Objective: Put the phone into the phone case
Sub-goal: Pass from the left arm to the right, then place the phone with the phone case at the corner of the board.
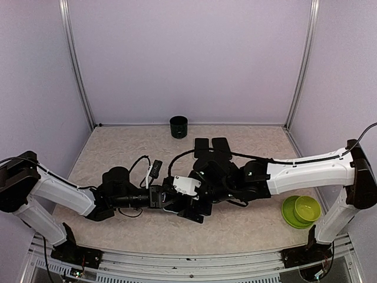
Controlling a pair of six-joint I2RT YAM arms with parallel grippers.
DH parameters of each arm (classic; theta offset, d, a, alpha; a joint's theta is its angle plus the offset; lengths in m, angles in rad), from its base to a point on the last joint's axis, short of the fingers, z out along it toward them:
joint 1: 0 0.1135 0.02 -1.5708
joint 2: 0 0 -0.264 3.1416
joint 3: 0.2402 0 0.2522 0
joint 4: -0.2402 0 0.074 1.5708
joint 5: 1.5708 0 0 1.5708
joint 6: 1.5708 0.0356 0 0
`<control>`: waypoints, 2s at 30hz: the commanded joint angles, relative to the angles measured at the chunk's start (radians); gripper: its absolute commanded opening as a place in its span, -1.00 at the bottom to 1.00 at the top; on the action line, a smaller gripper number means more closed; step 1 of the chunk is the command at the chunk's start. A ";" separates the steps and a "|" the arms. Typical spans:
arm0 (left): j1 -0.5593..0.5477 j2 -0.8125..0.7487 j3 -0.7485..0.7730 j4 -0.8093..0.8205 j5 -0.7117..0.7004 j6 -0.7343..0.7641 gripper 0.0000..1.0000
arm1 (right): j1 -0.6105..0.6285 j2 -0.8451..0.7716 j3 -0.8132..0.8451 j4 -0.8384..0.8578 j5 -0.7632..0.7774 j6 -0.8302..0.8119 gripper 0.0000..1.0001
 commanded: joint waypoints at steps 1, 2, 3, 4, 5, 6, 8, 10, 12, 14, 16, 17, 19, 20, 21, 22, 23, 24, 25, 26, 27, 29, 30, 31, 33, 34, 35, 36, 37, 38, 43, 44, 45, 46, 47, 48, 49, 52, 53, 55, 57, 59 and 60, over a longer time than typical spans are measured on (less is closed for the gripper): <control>-0.006 -0.001 0.040 0.055 0.013 -0.006 -1.00 | 0.030 0.039 0.031 0.019 0.085 0.008 0.99; -0.006 -0.001 0.039 0.057 0.013 -0.006 -1.00 | 0.035 0.045 0.032 0.019 0.093 0.008 0.99; -0.005 0.000 0.038 0.057 0.012 -0.007 -1.00 | 0.038 0.049 0.032 0.021 0.098 0.007 0.99; -0.005 0.000 0.036 0.057 0.011 -0.007 -1.00 | 0.042 0.053 0.032 0.024 0.104 0.006 0.99; -0.006 0.000 0.034 0.057 0.010 -0.008 -1.00 | 0.046 0.057 0.032 0.026 0.115 0.006 0.99; -0.006 -0.001 0.033 0.059 0.010 -0.008 -1.00 | 0.049 0.061 0.033 0.030 0.126 0.006 0.99; -0.006 -0.001 0.031 0.060 0.009 -0.008 -1.00 | 0.054 0.068 0.038 0.033 0.149 0.007 0.99; -0.006 -0.001 0.029 0.063 0.007 -0.009 -1.00 | 0.057 0.075 0.038 0.037 0.166 0.007 0.99; -0.006 -0.001 0.028 0.066 0.007 -0.010 -1.00 | 0.061 0.081 0.041 0.036 0.184 0.004 0.95; -0.006 0.000 0.027 0.067 0.006 -0.009 -1.00 | 0.061 0.088 0.044 0.035 0.200 0.005 0.88; -0.006 0.002 0.025 0.068 0.004 -0.010 -1.00 | 0.061 0.088 0.046 0.034 0.203 0.006 0.80; -0.006 0.003 0.024 0.071 0.004 -0.012 -1.00 | 0.061 0.089 0.047 0.034 0.202 0.006 0.68; -0.006 0.006 0.021 0.077 0.002 -0.012 -1.00 | 0.061 0.091 0.051 0.029 0.197 0.004 0.52; -0.006 0.007 0.019 0.080 0.002 -0.014 -1.00 | 0.062 0.091 0.053 0.026 0.194 0.004 0.45; -0.006 0.008 0.018 0.081 0.003 -0.015 -1.00 | 0.062 0.091 0.054 0.026 0.196 0.004 0.40; -0.006 0.009 0.019 0.083 0.003 -0.017 -1.00 | 0.062 0.090 0.055 0.025 0.195 0.005 0.38; -0.006 0.009 0.018 0.085 0.003 -0.016 -1.00 | 0.062 0.088 0.055 0.025 0.194 0.006 0.36; -0.006 0.008 0.017 0.085 0.001 -0.016 -0.99 | 0.062 0.085 0.054 0.025 0.194 0.009 0.35; -0.006 0.008 0.016 0.085 0.000 -0.015 -0.93 | 0.062 0.079 0.053 0.027 0.195 0.014 0.34; -0.006 0.005 0.013 0.085 -0.001 -0.014 -0.84 | 0.061 0.073 0.050 0.030 0.196 0.014 0.33; -0.006 0.003 0.010 0.085 -0.003 -0.014 -0.75 | 0.062 0.067 0.046 0.035 0.197 0.013 0.32; -0.006 -0.005 0.003 0.085 -0.007 -0.012 -0.55 | 0.061 0.049 0.037 0.040 0.197 0.014 0.32; -0.006 -0.012 -0.002 0.085 -0.011 -0.011 -0.45 | 0.059 0.044 0.032 0.042 0.199 0.015 0.31; -0.006 -0.018 -0.008 0.084 -0.015 -0.008 -0.36 | 0.054 0.032 0.026 0.044 0.199 0.015 0.31; -0.004 -0.037 -0.022 0.082 -0.023 0.005 -0.22 | 0.041 0.014 0.011 0.050 0.192 0.022 0.30; -0.001 -0.052 -0.030 0.082 -0.028 0.010 -0.14 | 0.033 0.005 0.004 0.051 0.186 0.029 0.30; 0.001 -0.067 -0.039 0.083 -0.031 0.014 -0.07 | 0.024 -0.003 -0.001 0.052 0.177 0.036 0.29; 0.004 -0.078 -0.047 0.083 -0.035 0.017 -0.01 | 0.015 -0.011 -0.008 0.052 0.170 0.041 0.28; 0.007 -0.096 -0.055 0.083 -0.039 0.020 0.03 | 0.007 -0.019 -0.014 0.056 0.168 0.047 0.28; 0.012 -0.107 -0.063 0.082 -0.042 0.021 0.07 | 0.000 -0.025 -0.021 0.058 0.166 0.052 0.27; 0.048 -0.189 -0.106 0.050 -0.086 0.027 0.24 | -0.051 -0.076 -0.057 0.064 0.154 0.076 0.26; 0.058 -0.212 -0.120 0.041 -0.098 0.026 0.28 | -0.063 -0.089 -0.064 0.065 0.151 0.082 0.26; 0.067 -0.231 -0.130 0.033 -0.111 0.027 0.32 | -0.078 -0.100 -0.072 0.069 0.151 0.089 0.26; 0.076 -0.245 -0.141 0.024 -0.119 0.030 0.34 | -0.094 -0.117 -0.077 0.071 0.155 0.101 0.25; 0.085 -0.269 -0.150 0.021 -0.126 0.029 0.35 | -0.111 -0.124 -0.082 0.071 0.159 0.106 0.25; 0.091 -0.282 -0.161 0.013 -0.133 0.029 0.37 | -0.131 -0.135 -0.083 0.069 0.173 0.117 0.25; 0.097 -0.299 -0.168 0.007 -0.142 0.031 0.43 | -0.151 -0.142 -0.082 0.067 0.183 0.130 0.25; 0.101 -0.346 -0.184 -0.019 -0.174 0.043 0.46 | -0.223 -0.151 -0.065 0.049 0.202 0.174 0.26; 0.102 -0.355 -0.187 -0.026 -0.183 0.046 0.46 | -0.244 -0.148 -0.055 0.043 0.208 0.187 0.26; 0.102 -0.371 -0.193 -0.036 -0.199 0.048 0.47 | -0.281 -0.134 -0.035 0.027 0.235 0.214 0.26; 0.102 -0.379 -0.200 -0.038 -0.210 0.047 0.47 | -0.316 -0.110 -0.010 0.004 0.265 0.249 0.27; 0.101 -0.381 -0.205 -0.033 -0.210 0.045 0.47 | -0.358 -0.086 0.013 -0.014 0.283 0.284 0.27; 0.101 -0.381 -0.207 -0.031 -0.209 0.044 0.47 | -0.379 -0.075 0.023 -0.019 0.290 0.298 0.26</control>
